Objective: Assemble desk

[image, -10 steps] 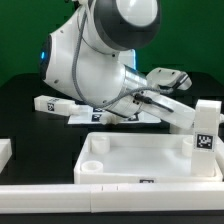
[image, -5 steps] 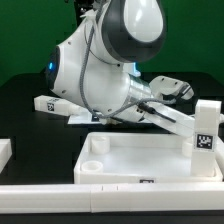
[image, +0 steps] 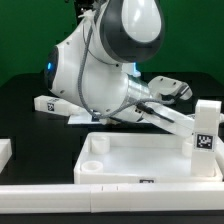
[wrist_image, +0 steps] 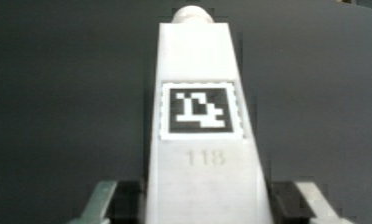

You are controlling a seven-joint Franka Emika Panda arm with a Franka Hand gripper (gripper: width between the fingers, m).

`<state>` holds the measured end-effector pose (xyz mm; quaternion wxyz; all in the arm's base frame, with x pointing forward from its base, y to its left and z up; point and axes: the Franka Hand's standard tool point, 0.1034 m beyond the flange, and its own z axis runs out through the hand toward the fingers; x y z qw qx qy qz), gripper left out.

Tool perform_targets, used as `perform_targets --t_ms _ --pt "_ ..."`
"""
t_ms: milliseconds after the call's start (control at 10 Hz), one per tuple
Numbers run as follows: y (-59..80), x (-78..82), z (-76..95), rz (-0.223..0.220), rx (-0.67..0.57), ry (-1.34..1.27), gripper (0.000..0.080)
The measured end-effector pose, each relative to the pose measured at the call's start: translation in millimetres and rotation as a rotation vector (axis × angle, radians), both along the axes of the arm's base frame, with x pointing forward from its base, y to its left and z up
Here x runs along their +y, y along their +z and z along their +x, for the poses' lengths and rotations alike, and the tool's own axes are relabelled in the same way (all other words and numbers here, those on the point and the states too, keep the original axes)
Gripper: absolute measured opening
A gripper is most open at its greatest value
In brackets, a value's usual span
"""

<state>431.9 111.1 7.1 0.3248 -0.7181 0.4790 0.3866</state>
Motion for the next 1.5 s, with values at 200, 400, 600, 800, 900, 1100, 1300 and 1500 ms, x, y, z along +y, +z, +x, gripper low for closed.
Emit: perform_targets --t_ms 200,400,600,800,900,1100,1300,1500 --pt "41.8 -32.6 16.8 0.015 -0.066 -0.011 0.0284" --pt "76.2 -67.6 43.5 -0.1 -0.186 -0.043 0.0284" --pt "83.4 -71.3 58.3 -0.24 -0.265 -0.059 0.0285" --pt "87.3 -71.6 62.0 -0.371 -0.335 -0.072 0.0285" --pt "101.1 -89.4 67.6 -0.381 -0.401 -0.065 0.0285" --pt "144.7 -127.4 98.0 -0.468 -0.524 -0.018 0.0285" --pt "155.4 -133.6 116.5 -0.593 -0.624 0.001 0.0285" --pt "154.3 -132.7 120.0 -0.742 -0.689 -0.037 0.0285"
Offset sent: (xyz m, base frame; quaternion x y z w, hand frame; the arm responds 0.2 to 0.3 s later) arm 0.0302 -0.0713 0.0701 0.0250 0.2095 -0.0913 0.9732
